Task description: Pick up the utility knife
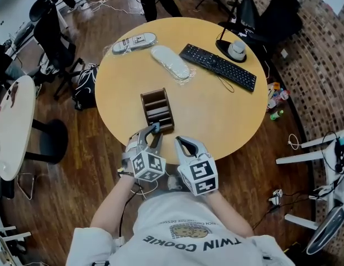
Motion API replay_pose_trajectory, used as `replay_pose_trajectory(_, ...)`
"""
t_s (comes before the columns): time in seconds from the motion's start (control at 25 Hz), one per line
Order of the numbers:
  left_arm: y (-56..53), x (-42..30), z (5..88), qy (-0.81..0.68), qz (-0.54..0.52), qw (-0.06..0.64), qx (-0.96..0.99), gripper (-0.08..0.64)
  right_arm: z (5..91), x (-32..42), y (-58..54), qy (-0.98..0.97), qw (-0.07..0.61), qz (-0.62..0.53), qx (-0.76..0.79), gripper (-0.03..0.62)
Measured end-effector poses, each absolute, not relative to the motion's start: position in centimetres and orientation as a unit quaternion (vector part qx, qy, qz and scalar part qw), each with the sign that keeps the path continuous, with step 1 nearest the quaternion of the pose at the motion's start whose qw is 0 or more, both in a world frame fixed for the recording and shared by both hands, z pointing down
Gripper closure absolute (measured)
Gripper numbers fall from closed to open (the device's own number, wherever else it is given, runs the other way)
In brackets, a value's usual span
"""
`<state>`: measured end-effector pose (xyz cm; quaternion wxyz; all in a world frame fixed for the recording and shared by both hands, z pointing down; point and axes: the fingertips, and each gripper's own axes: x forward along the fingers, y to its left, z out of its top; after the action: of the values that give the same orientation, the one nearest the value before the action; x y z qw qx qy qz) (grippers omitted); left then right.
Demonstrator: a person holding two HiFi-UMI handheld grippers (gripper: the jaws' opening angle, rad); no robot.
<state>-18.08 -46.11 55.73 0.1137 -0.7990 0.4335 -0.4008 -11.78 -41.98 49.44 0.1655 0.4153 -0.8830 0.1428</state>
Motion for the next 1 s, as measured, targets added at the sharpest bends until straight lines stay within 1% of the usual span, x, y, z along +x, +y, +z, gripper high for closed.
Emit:
replay_pose_trajectory(0.12,-46.7,-17.9,56.1,0.427,-0.413,0.121,-0.795,0.434,49.5,-11.3,-42.0,-0.881,0.166,0.146,0.419,0.591)
replay_pose_trajectory(0.2,-46.9,-17.7,56.3,0.422,-0.417,0.126,-0.795,0.454,49.6,-10.9,-42.1,-0.879,0.166,0.146,0.422,0.591)
replay_pose_trajectory(0.36,-47.1,-17.3,56.3,0.414,-0.420,0.138,-0.796,0.460,49.6,-10.3,-42.2,-0.878,0.165,0.145,0.425,0.591)
replay_pose_trajectory(0.64,-47.2,-17.2,55.0,0.427,-0.404,0.129,-0.799,0.482,49.1,-10.2,-41.9,-0.883,0.162,0.141,0.418,0.591)
replay_pose_trajectory(1.0,-46.5,-16.8,53.4,0.437,-0.386,0.121,-0.803,0.485,49.0,-9.5,-41.0,-0.886,0.161,0.141,0.411,0.591)
